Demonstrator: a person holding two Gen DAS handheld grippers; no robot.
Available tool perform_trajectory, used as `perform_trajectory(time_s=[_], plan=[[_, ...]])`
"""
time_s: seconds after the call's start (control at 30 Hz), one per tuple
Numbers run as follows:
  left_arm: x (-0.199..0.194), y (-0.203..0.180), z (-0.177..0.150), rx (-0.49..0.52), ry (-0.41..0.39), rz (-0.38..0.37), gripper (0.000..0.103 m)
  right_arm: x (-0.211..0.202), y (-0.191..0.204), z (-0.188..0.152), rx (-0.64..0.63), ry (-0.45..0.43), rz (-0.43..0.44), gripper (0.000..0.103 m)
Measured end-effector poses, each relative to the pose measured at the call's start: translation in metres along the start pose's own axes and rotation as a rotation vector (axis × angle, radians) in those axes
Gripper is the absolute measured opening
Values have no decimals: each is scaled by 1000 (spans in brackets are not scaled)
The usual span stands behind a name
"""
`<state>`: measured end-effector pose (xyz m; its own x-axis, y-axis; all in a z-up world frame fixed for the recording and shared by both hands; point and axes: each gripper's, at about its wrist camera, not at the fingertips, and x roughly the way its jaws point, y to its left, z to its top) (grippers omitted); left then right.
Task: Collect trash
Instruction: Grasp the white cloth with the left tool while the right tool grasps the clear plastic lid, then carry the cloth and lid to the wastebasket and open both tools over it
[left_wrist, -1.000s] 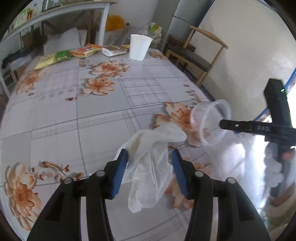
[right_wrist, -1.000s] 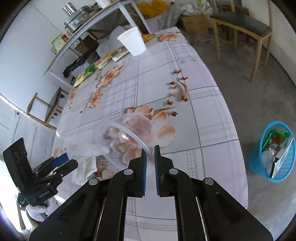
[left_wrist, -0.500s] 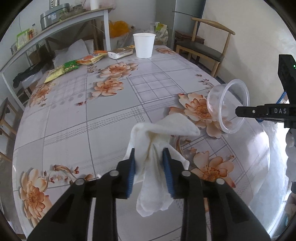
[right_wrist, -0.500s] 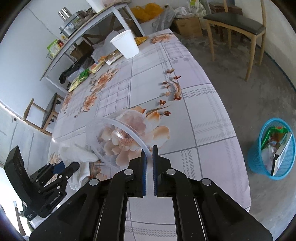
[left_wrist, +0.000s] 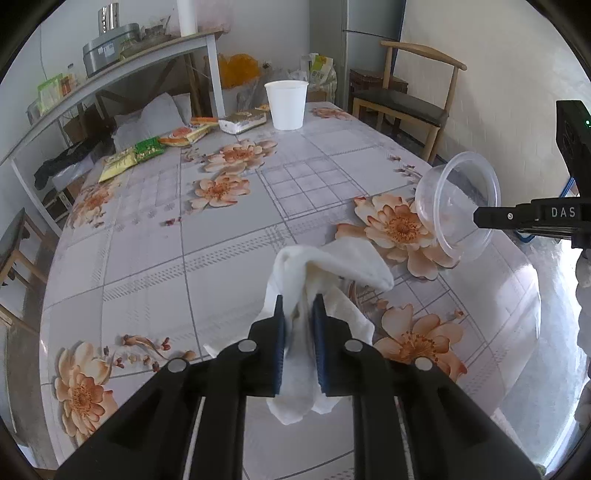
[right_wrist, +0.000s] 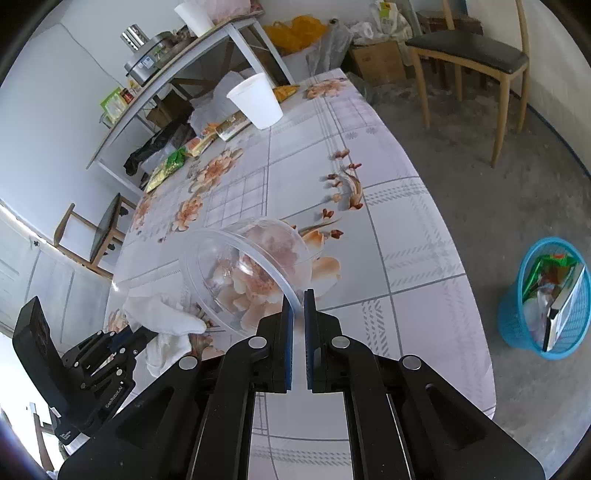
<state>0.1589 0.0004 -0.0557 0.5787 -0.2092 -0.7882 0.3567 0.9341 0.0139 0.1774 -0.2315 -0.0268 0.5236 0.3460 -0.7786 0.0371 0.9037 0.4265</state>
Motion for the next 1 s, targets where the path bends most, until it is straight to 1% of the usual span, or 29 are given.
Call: perform_trajectory(time_s=[0.37, 0.47, 0.53, 0.6, 0.77, 0.8, 0.83, 0.9, 0.93, 1.0], plan=[[-18, -11, 9, 27, -44, 33, 12, -22, -9, 1, 14, -52, 34, 4], [-25, -16, 13, 32, -61, 22, 12, -31, -14, 0, 26, -72, 46, 4], [-30, -20, 19, 34, -74, 2, 12, -41, -20, -1, 40, -94, 48, 4], [-35, -25, 25, 36, -90, -27, 12, -52, -29, -4, 61, -119, 52, 4], [-47, -53, 54, 56, -132, -164, 12, -89, -65, -17, 145, -206, 31, 4], [-48, -61, 60, 65, -135, -185, 12, -99, -77, -21, 174, -230, 19, 4], [-49, -73, 68, 80, -140, -222, 12, -106, -87, -23, 194, -248, 9, 4], [-50, -94, 82, 108, -145, -282, 12, -129, -118, -34, 264, -303, -34, 4], [-50, -110, 91, 129, -145, -323, 12, -137, -129, -38, 289, -320, -51, 4], [-47, -134, 103, 159, -140, -376, 12, -159, -164, -52, 369, -366, -101, 4]])
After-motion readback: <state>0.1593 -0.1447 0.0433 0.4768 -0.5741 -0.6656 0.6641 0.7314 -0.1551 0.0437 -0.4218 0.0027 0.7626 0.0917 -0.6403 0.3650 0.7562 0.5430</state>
